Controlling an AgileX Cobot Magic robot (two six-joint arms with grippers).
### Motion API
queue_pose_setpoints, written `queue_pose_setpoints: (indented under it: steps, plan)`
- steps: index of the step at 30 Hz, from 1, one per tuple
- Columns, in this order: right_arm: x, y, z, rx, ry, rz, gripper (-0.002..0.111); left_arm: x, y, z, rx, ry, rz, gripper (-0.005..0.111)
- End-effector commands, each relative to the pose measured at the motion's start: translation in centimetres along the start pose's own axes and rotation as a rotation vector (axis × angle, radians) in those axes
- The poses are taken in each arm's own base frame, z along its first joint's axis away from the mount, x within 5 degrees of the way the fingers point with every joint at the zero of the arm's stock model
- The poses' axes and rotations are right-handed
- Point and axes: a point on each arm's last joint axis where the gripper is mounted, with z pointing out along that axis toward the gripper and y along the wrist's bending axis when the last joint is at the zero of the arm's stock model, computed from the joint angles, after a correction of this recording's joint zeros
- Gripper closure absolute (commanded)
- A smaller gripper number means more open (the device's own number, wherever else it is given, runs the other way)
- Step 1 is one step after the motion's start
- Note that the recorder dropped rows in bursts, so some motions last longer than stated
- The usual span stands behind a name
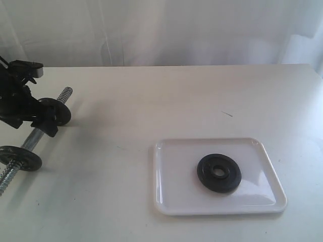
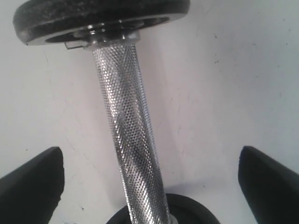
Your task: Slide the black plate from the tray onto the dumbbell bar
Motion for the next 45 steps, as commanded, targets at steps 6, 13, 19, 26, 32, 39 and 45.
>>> queue_pose_setpoints:
  steps: [6, 13, 19, 26, 32, 39, 45]
  plan:
    - [0.0, 0.0, 0.0, 0.004, -0.006, -0.002, 0.108, 0.3, 0.4, 3.1, 0.012, 0.079, -0.007, 0.002]
    - [0.0, 0.0, 0.0, 0.004, -0.006, -0.002, 0.108, 0.2, 0.7, 4.5, 0.005, 0.087, -0.013, 0.002]
    - [0.0, 0.0, 0.0, 0.004, -0.006, -0.002, 0.108, 0.1, 0.8, 5.0, 0.003, 0.07, -0.02, 0.005]
    - [0.0, 0.0, 0.0, 0.004, -0.006, -0.002, 0.108, 0.6, 0.4, 4.9, 0.05, 0.132, -0.033, 0.107]
    - [0.0, 0.0, 0.0, 0.004, -0.006, -0.002, 0.108, -0.1, -0.4, 4.9, 0.132, 0.067, -0.259, 0.107]
    - [0.0, 0.0, 0.0, 0.004, -0.006, -0.002, 0.108, -0.9, -1.1, 5.0, 0.22, -0.002, -0.605, 0.107]
    - [0.0, 0.0, 0.0, 0.004, -0.006, -0.002, 0.108, -0.3, -1.4, 6.1, 0.223, -0.037, -0.673, 0.107]
